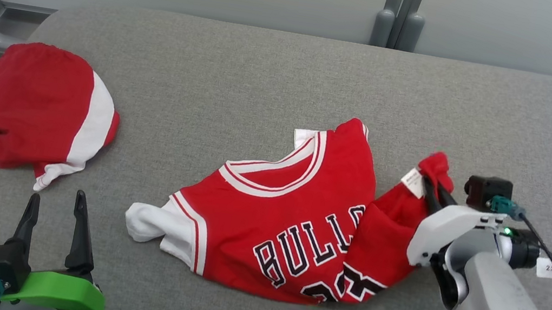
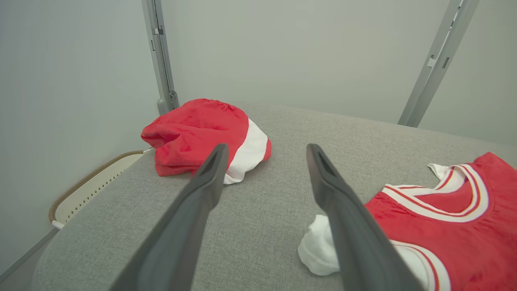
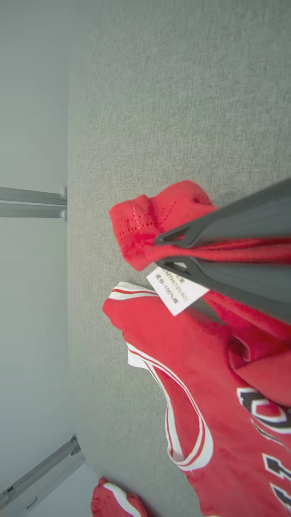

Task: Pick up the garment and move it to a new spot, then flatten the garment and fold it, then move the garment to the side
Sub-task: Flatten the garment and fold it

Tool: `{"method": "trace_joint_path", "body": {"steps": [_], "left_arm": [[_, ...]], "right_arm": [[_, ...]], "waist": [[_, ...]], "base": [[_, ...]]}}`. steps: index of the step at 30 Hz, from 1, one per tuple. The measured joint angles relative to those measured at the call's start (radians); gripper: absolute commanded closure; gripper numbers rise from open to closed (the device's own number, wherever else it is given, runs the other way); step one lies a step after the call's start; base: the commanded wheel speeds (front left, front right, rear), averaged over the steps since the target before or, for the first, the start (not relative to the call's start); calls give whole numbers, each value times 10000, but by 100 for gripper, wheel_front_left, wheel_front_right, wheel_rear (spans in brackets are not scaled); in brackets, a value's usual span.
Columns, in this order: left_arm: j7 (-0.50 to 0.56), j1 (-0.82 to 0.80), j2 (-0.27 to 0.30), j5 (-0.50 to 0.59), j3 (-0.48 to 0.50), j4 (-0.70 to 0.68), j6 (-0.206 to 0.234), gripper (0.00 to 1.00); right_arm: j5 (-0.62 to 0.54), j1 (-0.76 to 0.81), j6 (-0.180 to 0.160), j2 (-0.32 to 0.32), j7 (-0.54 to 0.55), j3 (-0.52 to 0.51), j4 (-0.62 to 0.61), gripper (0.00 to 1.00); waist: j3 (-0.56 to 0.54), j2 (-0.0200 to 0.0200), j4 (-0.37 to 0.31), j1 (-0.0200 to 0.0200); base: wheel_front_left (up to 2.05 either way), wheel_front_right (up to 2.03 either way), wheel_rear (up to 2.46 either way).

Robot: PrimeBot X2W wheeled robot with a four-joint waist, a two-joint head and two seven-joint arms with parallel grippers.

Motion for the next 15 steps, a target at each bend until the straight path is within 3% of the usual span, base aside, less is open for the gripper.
{"method": "trace_joint_path", "body": {"steps": [9, 15], "left_arm": [[0, -16, -12, 8, -21, -6, -90, 0], [0, -149, -19, -98, -184, -2, -88, 0]], "right_arm": [[326, -1581, 0, -706, 65, -128, -4, 100], [207, -2551, 0, -1158, 662, -485, 650, 100]], "waist": [[146, 0, 24, 0], [338, 0, 216, 0]], "base": [[0, 0, 0], [0, 0, 0]]}}
